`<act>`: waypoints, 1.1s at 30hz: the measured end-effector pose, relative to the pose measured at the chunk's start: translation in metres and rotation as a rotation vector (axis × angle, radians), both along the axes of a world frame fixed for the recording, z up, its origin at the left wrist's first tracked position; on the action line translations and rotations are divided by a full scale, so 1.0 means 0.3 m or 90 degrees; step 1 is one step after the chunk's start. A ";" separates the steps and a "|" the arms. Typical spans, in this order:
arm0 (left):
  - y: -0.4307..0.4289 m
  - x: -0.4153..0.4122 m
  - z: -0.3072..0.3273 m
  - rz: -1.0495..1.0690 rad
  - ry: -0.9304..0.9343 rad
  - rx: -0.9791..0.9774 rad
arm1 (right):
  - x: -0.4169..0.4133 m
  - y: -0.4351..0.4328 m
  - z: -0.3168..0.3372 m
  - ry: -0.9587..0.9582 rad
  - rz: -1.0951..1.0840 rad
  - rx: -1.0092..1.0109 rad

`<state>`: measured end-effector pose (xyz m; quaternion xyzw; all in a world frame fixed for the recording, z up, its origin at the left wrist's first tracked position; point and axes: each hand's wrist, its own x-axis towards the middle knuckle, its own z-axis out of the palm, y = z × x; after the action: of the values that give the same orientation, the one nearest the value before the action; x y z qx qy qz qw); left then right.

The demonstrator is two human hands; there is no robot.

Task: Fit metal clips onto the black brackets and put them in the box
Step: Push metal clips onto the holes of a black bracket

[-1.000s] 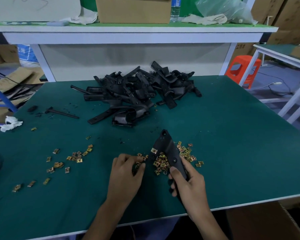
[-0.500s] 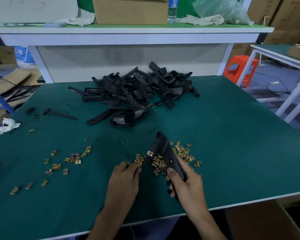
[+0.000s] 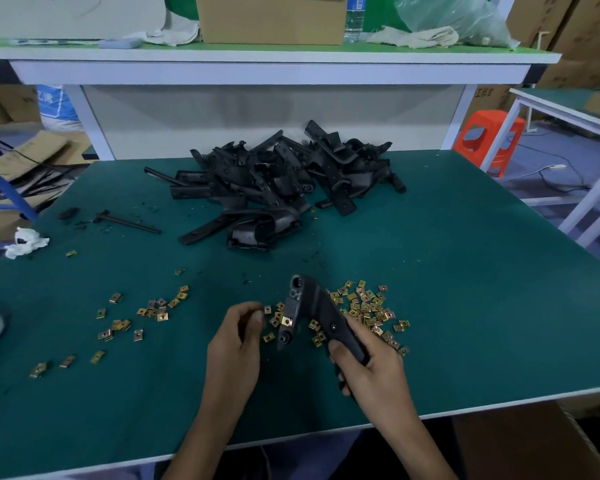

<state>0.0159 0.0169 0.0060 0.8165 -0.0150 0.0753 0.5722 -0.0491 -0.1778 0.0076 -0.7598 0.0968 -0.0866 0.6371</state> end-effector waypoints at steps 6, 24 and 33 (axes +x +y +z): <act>0.010 0.015 -0.012 -0.008 0.022 -0.166 | -0.002 -0.002 0.011 0.014 0.033 -0.012; 0.069 0.027 0.025 -0.121 0.148 -0.434 | 0.000 -0.011 0.048 0.064 0.118 -0.035; 0.066 0.031 0.022 -0.116 0.158 -0.427 | 0.021 -0.013 0.066 0.087 0.163 -0.096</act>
<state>0.0251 0.0367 0.0126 0.5817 0.0070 -0.0749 0.8099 -0.0427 -0.1819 0.0273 -0.8159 0.0357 0.0403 0.5756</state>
